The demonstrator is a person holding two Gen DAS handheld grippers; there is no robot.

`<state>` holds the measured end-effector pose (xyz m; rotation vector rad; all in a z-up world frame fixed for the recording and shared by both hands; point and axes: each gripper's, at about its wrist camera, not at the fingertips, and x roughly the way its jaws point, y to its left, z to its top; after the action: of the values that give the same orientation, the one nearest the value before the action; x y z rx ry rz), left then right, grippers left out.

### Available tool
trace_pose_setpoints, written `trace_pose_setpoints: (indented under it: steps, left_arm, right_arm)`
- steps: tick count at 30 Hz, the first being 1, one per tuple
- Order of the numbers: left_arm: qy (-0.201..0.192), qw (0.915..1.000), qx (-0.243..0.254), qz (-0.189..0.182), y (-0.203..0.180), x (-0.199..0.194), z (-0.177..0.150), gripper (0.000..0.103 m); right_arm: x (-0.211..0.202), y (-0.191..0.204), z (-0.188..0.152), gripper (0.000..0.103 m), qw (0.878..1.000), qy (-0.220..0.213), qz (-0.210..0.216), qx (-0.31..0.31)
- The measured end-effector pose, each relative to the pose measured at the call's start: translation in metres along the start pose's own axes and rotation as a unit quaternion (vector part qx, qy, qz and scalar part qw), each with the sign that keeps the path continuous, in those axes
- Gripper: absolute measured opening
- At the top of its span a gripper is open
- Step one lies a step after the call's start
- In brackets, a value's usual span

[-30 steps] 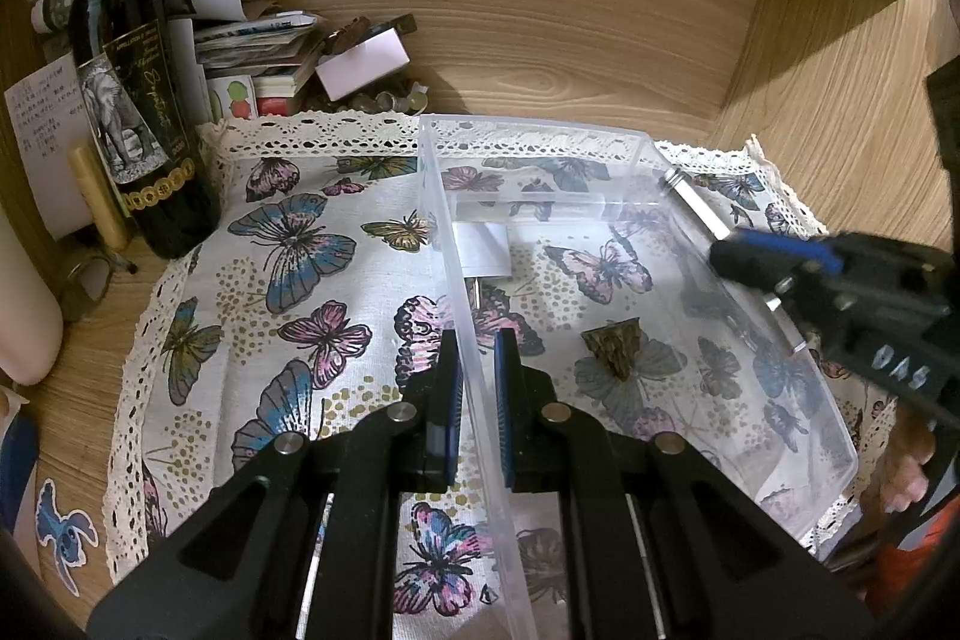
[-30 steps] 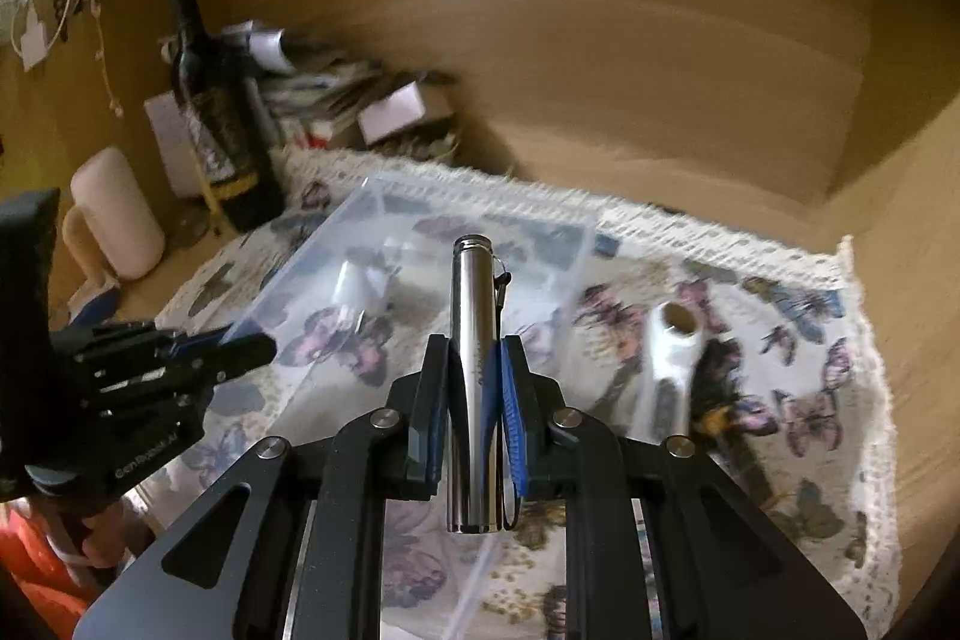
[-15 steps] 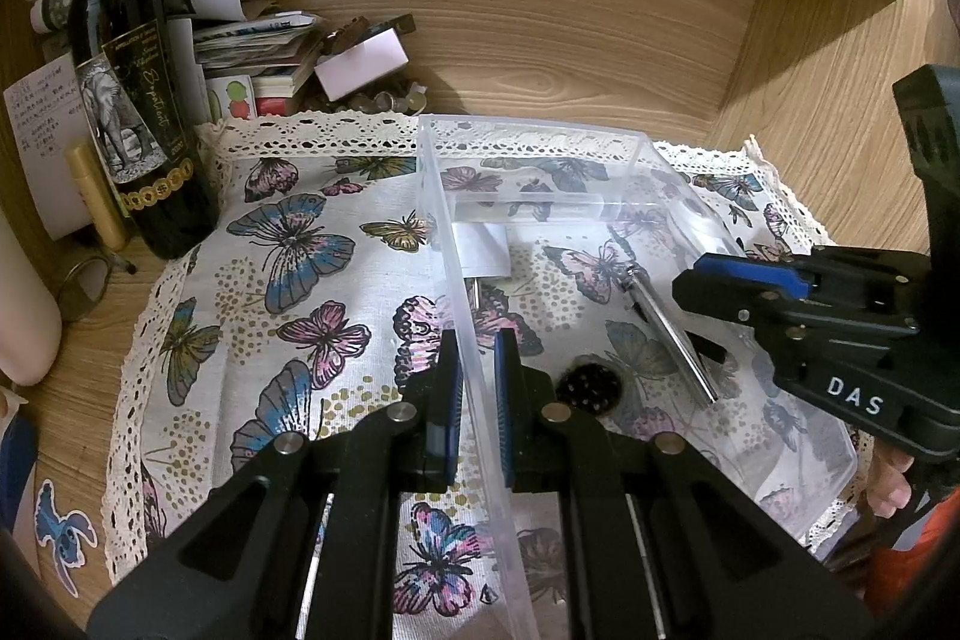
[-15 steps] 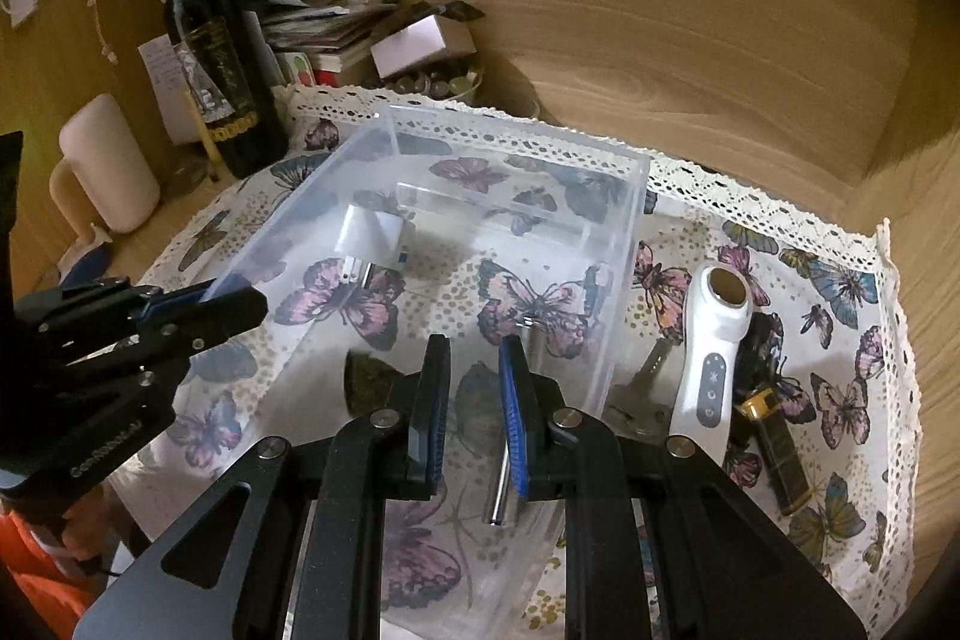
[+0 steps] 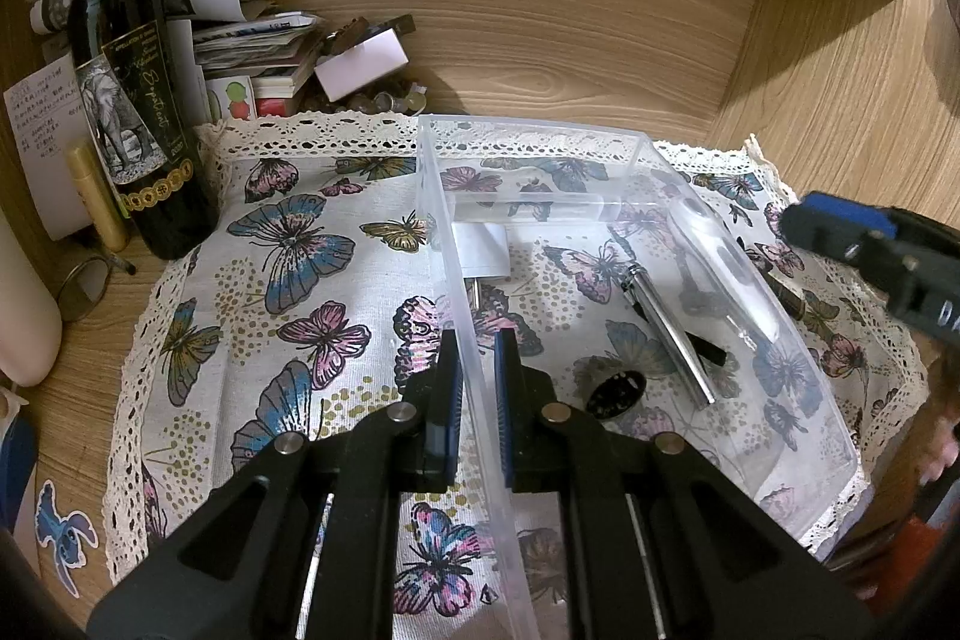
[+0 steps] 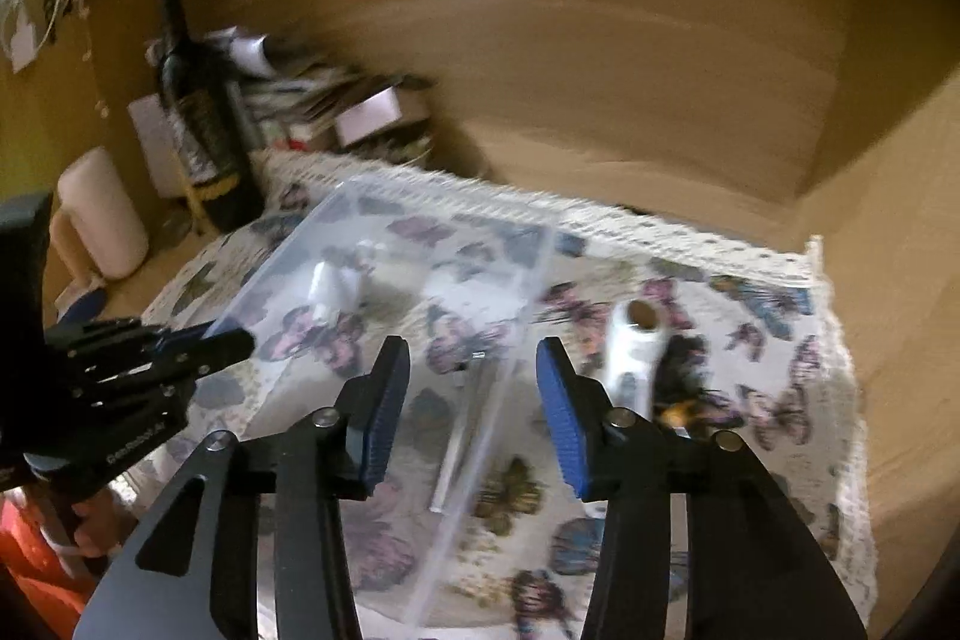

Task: Organize rigid objects
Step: 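Lower the silver pen into the clear box and release it, then grasp the white handheld device by its handle with the right gripper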

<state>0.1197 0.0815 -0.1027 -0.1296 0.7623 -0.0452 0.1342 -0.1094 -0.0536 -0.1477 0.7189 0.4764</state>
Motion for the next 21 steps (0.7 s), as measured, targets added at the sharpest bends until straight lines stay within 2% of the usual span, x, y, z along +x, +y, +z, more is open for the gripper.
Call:
trace_pose_setpoints:
  steps: [5, 10, 16, 21]
  left_arm:
    - [0.0, 1.0, 0.0, 0.0, 0.0, 0.0, 0.0, 0.01]
    - [0.0, 1.0, 0.0, 0.0, 0.0, 0.0, 0.0, 0.01]
    - [0.0, 1.0, 0.0, 0.001, 0.0, 0.0, 0.0, 0.01]
    - [0.0, 1.0, 0.0, 0.0, 0.0, 0.0, 0.0, 0.01]
  right_arm:
    - [-0.011, -0.034, -0.004, 0.042, 0.999, -0.003, -0.038, 0.036]
    - [-0.006, -0.063, -0.019, 0.042, 0.995, 0.02, -0.071, 0.065]
    - [0.021, -0.076, -0.037, 0.042, 0.992, 0.067, -0.065, 0.085]
    - [0.044, -0.069, -0.027, 0.042, 0.993, 0.079, -0.053, 0.075]
